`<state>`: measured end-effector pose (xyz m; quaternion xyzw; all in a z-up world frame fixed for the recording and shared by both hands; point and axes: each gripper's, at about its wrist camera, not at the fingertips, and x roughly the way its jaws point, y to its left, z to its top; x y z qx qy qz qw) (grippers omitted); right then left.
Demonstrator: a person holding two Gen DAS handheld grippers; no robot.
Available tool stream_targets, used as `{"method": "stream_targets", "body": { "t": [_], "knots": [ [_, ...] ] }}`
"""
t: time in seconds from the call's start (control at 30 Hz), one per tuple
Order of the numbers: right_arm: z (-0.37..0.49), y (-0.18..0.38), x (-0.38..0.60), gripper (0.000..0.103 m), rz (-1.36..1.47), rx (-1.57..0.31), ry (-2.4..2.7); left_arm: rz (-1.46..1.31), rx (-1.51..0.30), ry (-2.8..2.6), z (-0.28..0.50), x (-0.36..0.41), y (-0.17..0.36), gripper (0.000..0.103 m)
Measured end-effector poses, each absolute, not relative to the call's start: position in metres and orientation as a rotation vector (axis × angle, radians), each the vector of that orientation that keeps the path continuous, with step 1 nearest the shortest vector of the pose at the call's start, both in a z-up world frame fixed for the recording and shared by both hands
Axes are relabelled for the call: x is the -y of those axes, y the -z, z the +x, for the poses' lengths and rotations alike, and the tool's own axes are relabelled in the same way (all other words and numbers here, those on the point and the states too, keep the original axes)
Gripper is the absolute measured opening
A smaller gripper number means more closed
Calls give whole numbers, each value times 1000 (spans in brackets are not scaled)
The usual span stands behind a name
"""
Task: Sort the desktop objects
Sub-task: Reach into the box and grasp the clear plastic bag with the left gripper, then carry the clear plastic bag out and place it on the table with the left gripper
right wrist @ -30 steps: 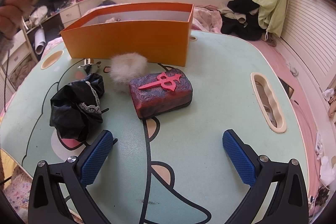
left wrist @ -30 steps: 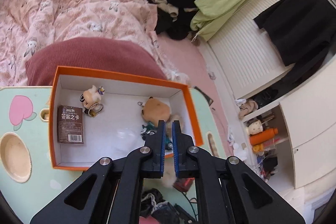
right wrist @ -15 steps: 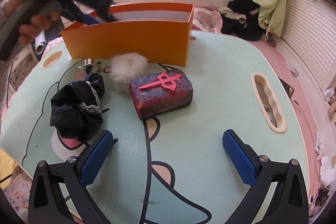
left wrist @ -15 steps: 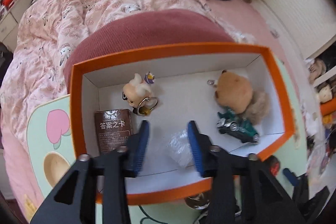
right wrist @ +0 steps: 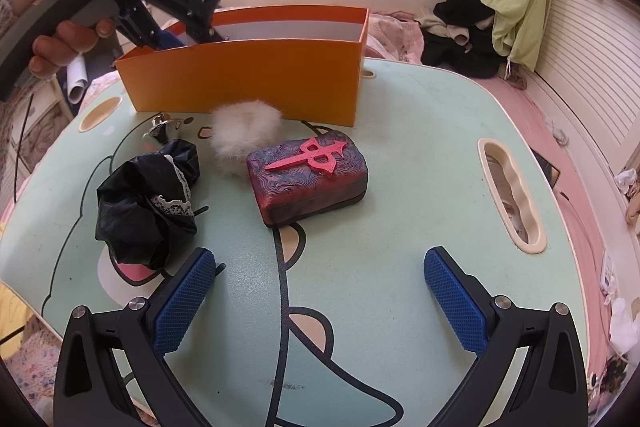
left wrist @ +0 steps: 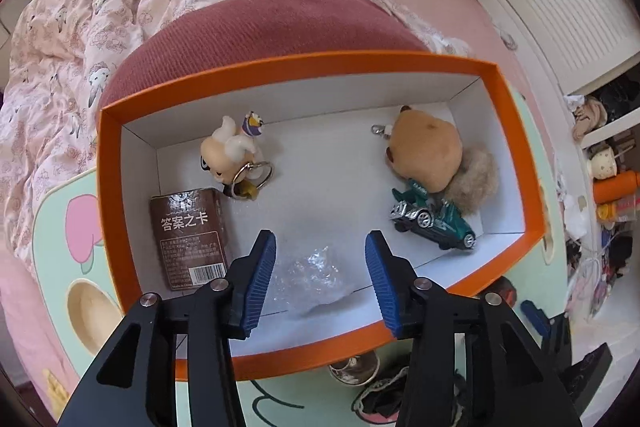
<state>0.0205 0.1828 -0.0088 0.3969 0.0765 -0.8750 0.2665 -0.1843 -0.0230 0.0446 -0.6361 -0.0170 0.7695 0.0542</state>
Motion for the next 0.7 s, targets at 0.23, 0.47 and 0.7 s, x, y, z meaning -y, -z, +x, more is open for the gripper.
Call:
{"method": "stream_targets", "body": {
  "t": [0.23, 0.47, 0.7],
  "knots": [
    [21, 8, -181, 103, 1071, -208, 2362, -1923, 39, -2305, -190, 22, -33, 44],
    [21, 8, -182, 103, 1070, -209, 2361, -1819, 156, -2321, -179, 27, -43, 26],
    [21, 8, -182, 103, 1069, -209, 2360, -1515, 306, -2369, -134, 31, -105, 26]
  ]
}}
